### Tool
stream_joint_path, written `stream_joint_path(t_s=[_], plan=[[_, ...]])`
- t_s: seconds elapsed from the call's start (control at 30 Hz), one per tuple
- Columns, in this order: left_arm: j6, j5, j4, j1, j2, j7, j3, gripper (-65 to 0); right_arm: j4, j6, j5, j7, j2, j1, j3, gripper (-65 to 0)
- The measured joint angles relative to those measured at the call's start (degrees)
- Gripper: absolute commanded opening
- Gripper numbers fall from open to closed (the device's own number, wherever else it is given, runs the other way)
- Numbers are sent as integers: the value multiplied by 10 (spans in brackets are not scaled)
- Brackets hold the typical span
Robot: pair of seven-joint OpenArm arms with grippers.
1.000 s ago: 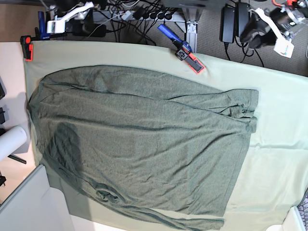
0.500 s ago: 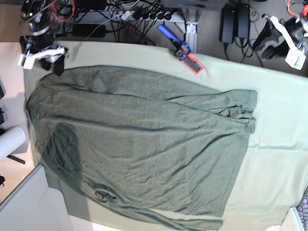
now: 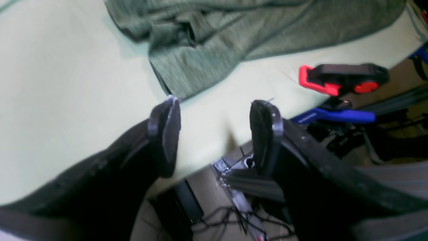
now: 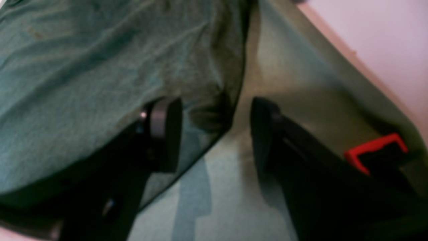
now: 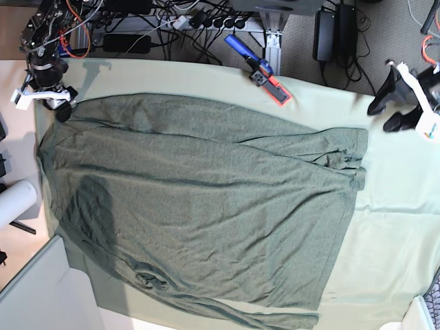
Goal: Fold the T-shirt properly
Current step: 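Lower the left gripper onto the shirt edge and pinch the fabric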
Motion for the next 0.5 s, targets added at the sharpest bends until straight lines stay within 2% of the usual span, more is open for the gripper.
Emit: stream_joint_path(t_s=[0.23,0.5], plan=[[19,-1,-88,-66,5,7,17,-286,-33,0,0,-2,1,20,-1,-325],[22,-5,-155,-139,8,9,86,-286,-34,0,0,-1,1,20,-1,-325]])
